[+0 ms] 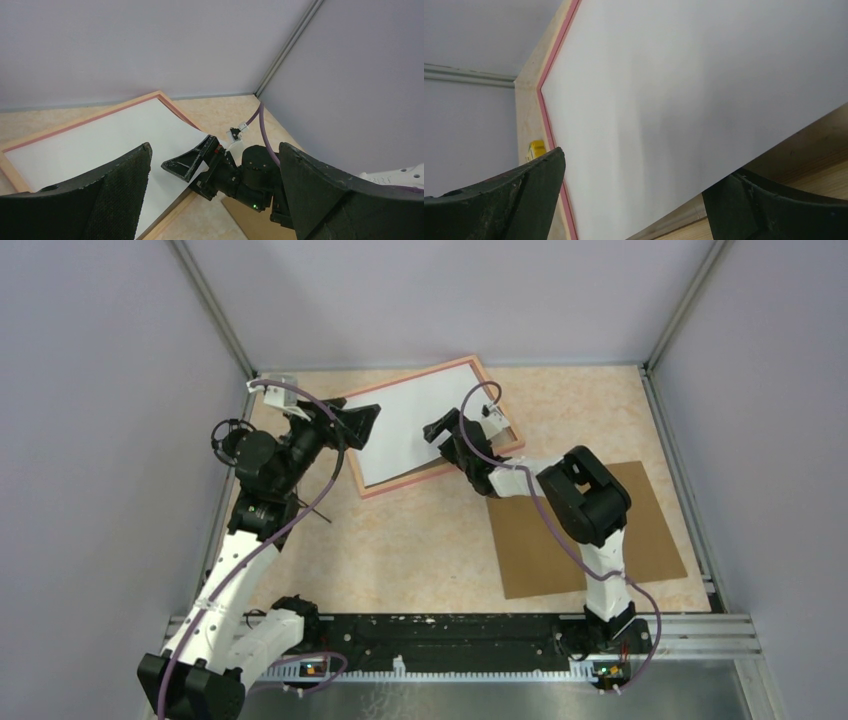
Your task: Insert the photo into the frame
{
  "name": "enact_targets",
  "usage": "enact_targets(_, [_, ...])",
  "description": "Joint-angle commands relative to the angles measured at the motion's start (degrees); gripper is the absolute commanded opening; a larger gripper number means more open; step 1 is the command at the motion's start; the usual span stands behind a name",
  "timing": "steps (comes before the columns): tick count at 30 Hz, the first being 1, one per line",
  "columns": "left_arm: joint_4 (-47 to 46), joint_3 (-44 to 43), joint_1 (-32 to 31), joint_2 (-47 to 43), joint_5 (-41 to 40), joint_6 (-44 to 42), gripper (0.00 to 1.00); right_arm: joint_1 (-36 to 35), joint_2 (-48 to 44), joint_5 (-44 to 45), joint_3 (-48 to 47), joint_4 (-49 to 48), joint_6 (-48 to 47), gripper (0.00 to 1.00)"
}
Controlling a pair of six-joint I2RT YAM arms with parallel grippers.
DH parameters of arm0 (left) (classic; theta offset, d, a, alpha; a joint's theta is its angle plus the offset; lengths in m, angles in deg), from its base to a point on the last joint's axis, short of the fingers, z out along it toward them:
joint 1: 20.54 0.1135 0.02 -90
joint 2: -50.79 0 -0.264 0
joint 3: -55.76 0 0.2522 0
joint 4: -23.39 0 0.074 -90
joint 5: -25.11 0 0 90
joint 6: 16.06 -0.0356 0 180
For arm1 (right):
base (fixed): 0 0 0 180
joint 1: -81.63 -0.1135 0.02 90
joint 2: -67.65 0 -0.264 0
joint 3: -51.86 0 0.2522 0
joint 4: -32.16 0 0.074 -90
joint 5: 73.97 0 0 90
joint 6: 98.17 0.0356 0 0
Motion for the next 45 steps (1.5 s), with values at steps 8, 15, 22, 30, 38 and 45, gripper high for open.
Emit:
enact_targets(8, [-3.7,0.5,0.0,-1.5,1.4,0.9,0.99,-1.1,-11.3,-0.3,4.5,6.0,-4.2,0.99])
enact_targets(15, [-3.9,0.5,-0.1,0.0,2.4,1.6,0.99,-0.8,-18.9,3.4,11.7,5.0,-6.3,0.99])
enact_targets(22, [-3.3,0.0,0.0,2.2,3.0,2.3,0.99,-0.1,-24.8,8.2,13.8,0.6,-19.3,0.99])
enact_targets(30, [1.6,-5.6,-1.9,14.0,11.2,5.1,0.99,8.3,-27.2,2.7,11.7,7.5,-29.6,0.99])
enact_targets(38, [11.0,-9.9,-20.0,26.5,2.6,-1.8,0.99,21.8,-33.4,0.5,10.7,23.9,-31.2,0.99])
enact_targets(45, [-0.1,-1.6,-30.2,33.4,5.8,17.9,0.99,35.2,-39.9,4.5,13.2,35.5,-35.5,0.99])
